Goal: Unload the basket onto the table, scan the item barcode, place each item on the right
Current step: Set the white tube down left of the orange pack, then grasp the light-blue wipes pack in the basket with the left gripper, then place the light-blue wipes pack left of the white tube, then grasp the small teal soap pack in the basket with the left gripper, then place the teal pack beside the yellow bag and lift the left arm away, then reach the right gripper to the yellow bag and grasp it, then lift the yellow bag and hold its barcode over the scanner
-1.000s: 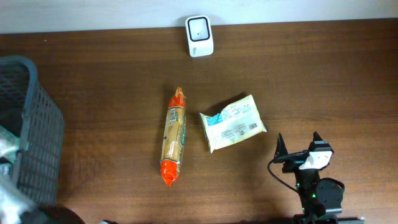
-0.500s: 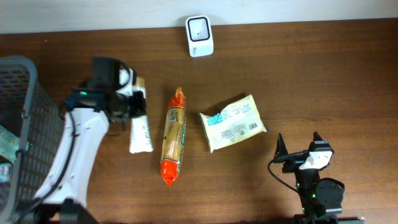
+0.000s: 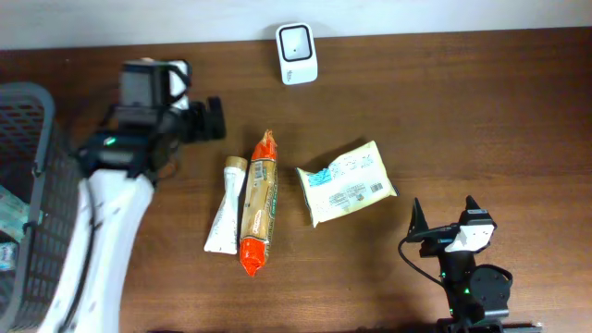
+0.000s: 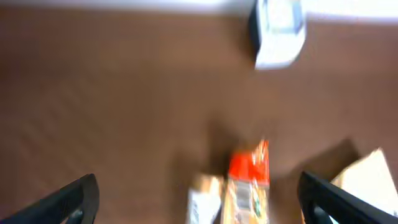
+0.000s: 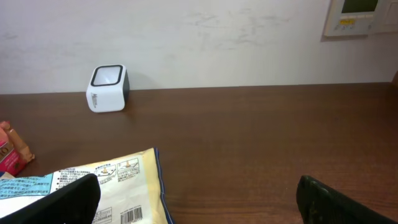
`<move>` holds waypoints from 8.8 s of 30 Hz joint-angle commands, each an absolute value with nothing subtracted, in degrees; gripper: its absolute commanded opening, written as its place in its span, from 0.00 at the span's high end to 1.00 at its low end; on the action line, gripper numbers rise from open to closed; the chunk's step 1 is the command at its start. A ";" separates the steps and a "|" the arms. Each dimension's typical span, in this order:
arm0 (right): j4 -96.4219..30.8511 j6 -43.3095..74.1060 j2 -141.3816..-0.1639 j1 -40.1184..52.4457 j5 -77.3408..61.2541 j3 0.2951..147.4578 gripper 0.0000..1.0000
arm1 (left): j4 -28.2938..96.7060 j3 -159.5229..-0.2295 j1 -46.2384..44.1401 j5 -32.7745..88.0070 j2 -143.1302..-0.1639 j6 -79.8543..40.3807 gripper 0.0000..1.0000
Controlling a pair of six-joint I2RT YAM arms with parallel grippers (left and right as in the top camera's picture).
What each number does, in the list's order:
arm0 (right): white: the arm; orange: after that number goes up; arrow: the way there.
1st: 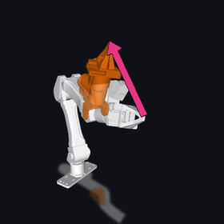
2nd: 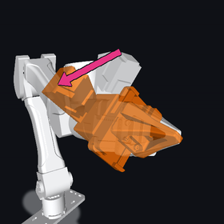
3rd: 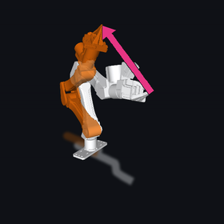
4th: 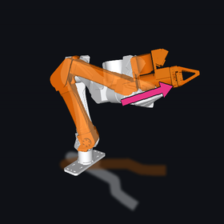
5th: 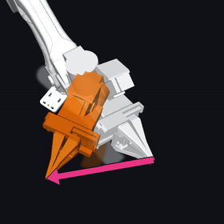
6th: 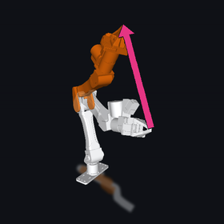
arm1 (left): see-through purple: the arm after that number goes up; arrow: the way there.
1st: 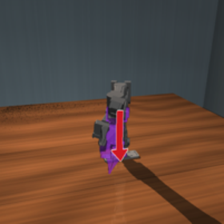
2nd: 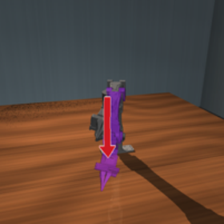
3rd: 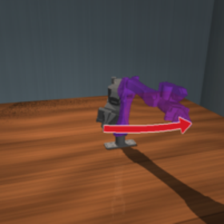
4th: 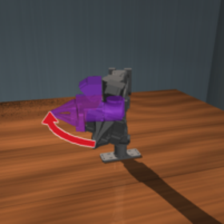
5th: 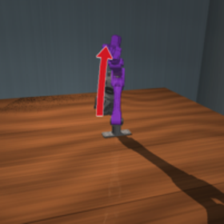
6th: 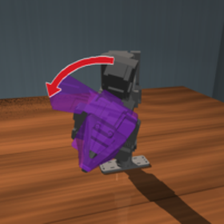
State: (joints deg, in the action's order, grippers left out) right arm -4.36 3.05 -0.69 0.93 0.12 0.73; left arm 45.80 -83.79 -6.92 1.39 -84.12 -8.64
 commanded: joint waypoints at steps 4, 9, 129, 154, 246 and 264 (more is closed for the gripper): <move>-4.58 3.42 -0.36 0.78 0.23 0.32 0.01 | 46.06 -91.02 11.07 -28.51 -69.69 -4.58 0.01; -4.58 3.42 -0.36 0.78 0.23 0.32 0.01 | 47.72 -91.02 35.09 -15.49 -75.40 -7.25 0.00; -4.58 3.42 -0.36 0.78 0.23 0.32 0.01 | 61.73 -104.29 -0.45 1.87 -88.07 -11.62 1.00; -4.58 3.42 -0.36 0.78 0.23 0.32 0.01 | 68.10 -111.72 -26.92 -0.43 -116.57 -9.04 0.20; -83.24 15.57 -83.72 -6.13 -10.96 92.79 0.36 | 80.49 -122.89 0.93 0.19 -106.91 9.32 0.01; -28.58 16.47 -108.73 -4.89 -25.89 51.64 0.96 | 80.49 -122.89 0.93 0.19 -106.91 9.32 0.01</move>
State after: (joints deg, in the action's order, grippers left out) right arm -28.34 21.32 -103.46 -5.63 -24.49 54.78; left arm 80.55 -122.56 0.78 0.36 -107.15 8.19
